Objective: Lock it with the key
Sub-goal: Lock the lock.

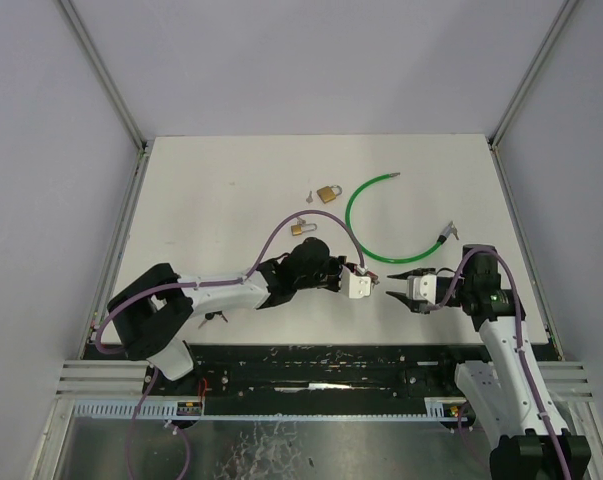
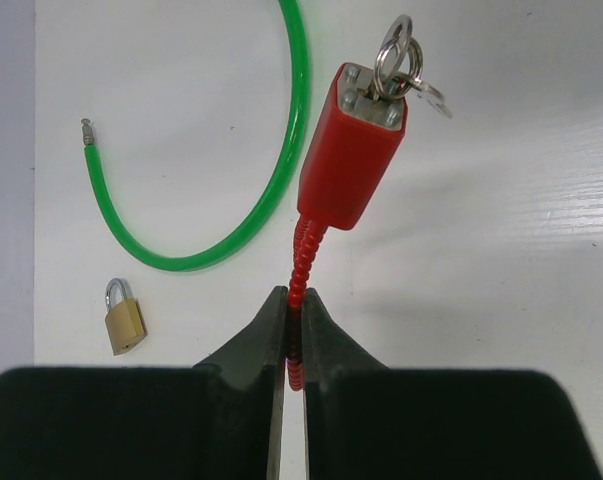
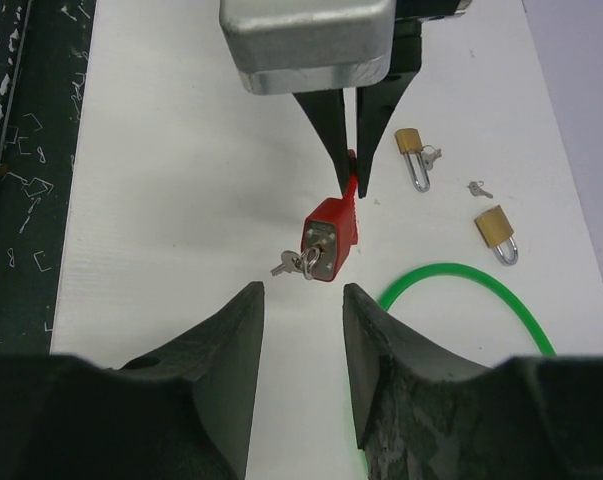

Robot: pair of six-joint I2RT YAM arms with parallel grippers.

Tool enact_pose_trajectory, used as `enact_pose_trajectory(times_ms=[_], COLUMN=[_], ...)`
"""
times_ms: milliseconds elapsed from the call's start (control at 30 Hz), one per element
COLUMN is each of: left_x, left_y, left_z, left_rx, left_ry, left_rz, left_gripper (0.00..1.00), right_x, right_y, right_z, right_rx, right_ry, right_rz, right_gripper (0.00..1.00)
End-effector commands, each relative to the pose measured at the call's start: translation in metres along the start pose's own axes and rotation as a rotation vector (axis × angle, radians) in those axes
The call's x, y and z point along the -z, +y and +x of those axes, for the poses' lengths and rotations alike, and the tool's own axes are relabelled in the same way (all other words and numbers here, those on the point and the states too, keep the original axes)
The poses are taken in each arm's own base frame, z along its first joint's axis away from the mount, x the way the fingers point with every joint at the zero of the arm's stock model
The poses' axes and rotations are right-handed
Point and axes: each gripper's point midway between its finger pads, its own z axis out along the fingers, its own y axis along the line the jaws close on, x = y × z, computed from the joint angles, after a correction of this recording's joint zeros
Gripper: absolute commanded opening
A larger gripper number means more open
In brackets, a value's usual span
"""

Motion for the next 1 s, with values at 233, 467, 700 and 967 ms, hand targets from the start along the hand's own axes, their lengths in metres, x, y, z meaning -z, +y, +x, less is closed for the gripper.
enact_pose_trajectory(times_ms=[233,467,700,967], left_x=[0.001,0.000,-0.001,-0.002], left_y=[0.023,0.020,0.019,0.017], left_z=[-0.030,-0.030,-0.030,-0.031], left_rx=[0.000,0.000,0.000,0.000], left_ry=[-0.084,-0.085,-0.085,-0.086], left_rz=[-0.058,-0.046,-0.035,-0.027], left_gripper=[0.00,0.00,0.00,0.00], right_x=[-0.018,-0.025,-0.028,-0.031], right_y=[-0.007,-0.007,-0.010,-0.008], right_z=[0.010,0.016,0.015,0.018], right_rx=[0.075,0.091,0.095,0.094], right_ry=[-0.016,-0.004,-0.008,0.003], right_rz=[0.018,0.009,0.012,0.004], right_gripper=[0.38,0.31,0.25,0.19])
